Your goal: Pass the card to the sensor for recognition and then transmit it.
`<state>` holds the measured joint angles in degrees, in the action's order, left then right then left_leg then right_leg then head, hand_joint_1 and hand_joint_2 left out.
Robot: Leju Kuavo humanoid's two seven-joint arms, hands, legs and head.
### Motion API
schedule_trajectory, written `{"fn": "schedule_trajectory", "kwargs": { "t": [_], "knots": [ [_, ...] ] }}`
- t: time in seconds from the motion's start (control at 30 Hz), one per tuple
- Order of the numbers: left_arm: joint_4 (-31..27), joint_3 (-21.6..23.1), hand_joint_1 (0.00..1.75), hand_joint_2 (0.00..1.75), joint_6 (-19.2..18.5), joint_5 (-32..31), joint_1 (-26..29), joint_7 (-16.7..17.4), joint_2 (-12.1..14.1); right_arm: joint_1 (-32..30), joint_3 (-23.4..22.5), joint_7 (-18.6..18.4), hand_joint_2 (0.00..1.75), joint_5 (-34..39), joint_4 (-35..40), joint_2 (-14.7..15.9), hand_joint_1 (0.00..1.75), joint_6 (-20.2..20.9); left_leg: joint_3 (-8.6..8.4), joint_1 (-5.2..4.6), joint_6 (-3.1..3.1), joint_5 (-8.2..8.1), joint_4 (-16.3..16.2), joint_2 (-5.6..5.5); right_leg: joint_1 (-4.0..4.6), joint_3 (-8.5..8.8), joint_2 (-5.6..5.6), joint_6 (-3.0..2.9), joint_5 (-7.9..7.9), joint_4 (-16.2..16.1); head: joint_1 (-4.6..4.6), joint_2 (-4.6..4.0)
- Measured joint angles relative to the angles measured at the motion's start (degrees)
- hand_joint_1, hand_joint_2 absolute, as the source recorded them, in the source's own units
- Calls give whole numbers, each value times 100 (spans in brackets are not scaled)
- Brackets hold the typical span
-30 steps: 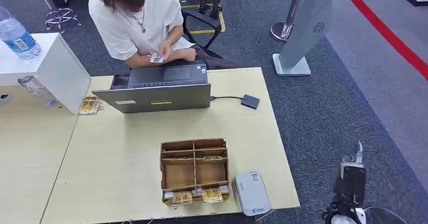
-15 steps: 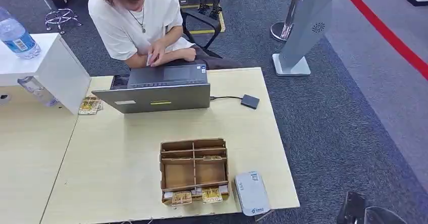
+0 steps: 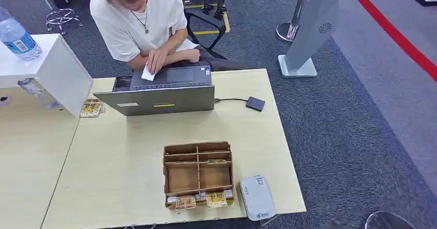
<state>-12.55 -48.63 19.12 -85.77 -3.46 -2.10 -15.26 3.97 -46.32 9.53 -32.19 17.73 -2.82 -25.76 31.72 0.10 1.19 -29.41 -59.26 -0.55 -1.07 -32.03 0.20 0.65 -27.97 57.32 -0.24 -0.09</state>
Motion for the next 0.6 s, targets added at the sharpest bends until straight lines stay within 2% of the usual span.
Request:
{"fn": "schedule_trajectory", "kwargs": {
  "t": [0.17, 0.27, 0.3, 0.5, 0.53, 0.6],
  "knots": [
    [0, 0, 0, 0, 29, -46, -3, 94, -13, -5, 361, -1281, 0, -659, -351, -330, 0, 495, -1, 2, -1, 1, 0, 1, 1, 0, 0, -1, -1, 2, 0, 0],
    [0, 0, 0, 0, 35, -79, -4, 155, -20, -13, 652, -1637, 0, -1071, -475, -477, 0, 955, -1, 2, -1, 1, 0, 1, 1, 0, 1, -1, -1, 2, 0, 0],
    [0, 0, 0, 175, 39, -81, -4, 168, -20, -16, 757, -1718, 0, -1175, -501, -514, 0, 1063, -1, 1, -1, 1, 0, 1, 0, 0, 1, -1, -1, 2, 0, 0],
    [0, 0, 0, 175, 48, -55, -10, 280, -20, -16, 1093, -1814, 0, -1282, -597, -717, 0, 1481, 0, -1, 0, 1, 0, 1, -2, 2, 1, -2, -1, 2, 0, 0],
    [0, -2, 0, 175, 48, -20, -10, 326, -20, -17, 1102, -1814, 175, -1264, -600, -730, 0, 1524, 0, -1, 0, 1, 0, 1, -2, 2, 1, -2, -1, 2, 2, 0],
    [0, -33, 0, 175, 46, 35, -10, 402, -20, -18, 1120, -1788, 175, -1256, -602, -743, 0, 1590, 0, -2, 0, 0, 0, 1, -2, 2, 1, -1, -1, 1, 0, 0]
  ]
}}
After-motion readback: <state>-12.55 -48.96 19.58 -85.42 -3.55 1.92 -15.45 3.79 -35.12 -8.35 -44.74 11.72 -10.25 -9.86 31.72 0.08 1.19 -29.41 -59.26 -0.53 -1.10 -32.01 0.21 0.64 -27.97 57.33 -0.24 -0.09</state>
